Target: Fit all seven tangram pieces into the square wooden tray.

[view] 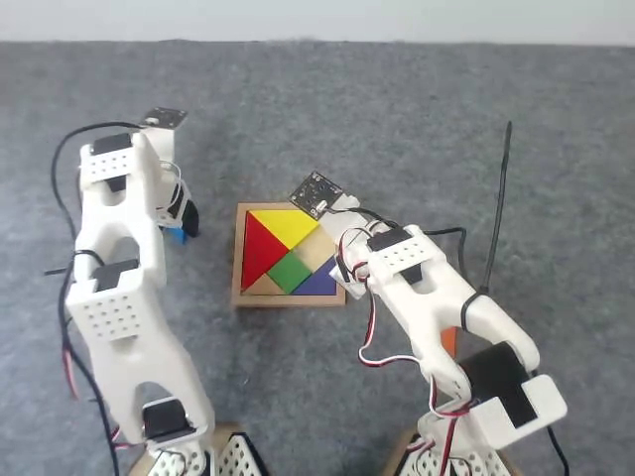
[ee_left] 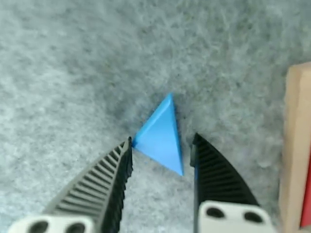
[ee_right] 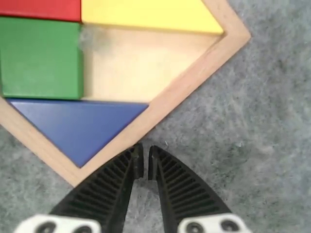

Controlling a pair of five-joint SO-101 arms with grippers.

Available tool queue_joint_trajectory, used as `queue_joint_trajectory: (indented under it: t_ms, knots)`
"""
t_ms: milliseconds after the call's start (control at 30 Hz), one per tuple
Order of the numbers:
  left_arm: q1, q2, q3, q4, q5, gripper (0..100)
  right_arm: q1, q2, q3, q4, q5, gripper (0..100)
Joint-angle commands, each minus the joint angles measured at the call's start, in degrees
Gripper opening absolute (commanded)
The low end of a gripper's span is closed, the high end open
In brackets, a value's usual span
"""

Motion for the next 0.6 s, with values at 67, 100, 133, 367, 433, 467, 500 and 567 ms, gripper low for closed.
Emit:
queue_joint_trajectory:
  t_ms: [67, 100, 133, 367, 433, 467, 500, 567]
  knots:
    - [0.2, 1.5, -4.3, 3.0, -1.1, 20, 0.7, 0.0, -3.1, -0.2, 0.6, 3.0]
    - [0.2, 2.8, -6.2, 4.4, -1.1, 20, 0.7, 0.0, -3.1, -0.2, 0.6, 3.0]
    - [0.1, 4.6, -8.5, 5.8, -0.9, 20, 0.7, 0.0, -3.1, -0.2, 0.6, 3.0]
    - [-0.7, 17.7, -29.0, 18.3, 0.3, 20, 0.7, 0.0, -3.1, -0.2, 0.6, 3.0]
    - [-0.6, 20.0, -32.9, 20.0, 0.4, 20, 0.7, -0.1, -3.1, -0.2, 0.6, 3.0]
    - [-0.6, 20.6, -34.0, 20.0, 0.7, 20, 0.7, -0.1, -3.1, -0.2, 0.6, 3.0]
    - [-0.6, 20.7, -34.2, 20.0, 1.8, 20, 0.7, -0.1, -3.1, -0.2, 0.6, 3.0]
    - [-0.3, 20.7, -34.2, 20.0, 2.9, 18, 0.7, -0.1, -3.1, -0.2, 0.6, 3.0]
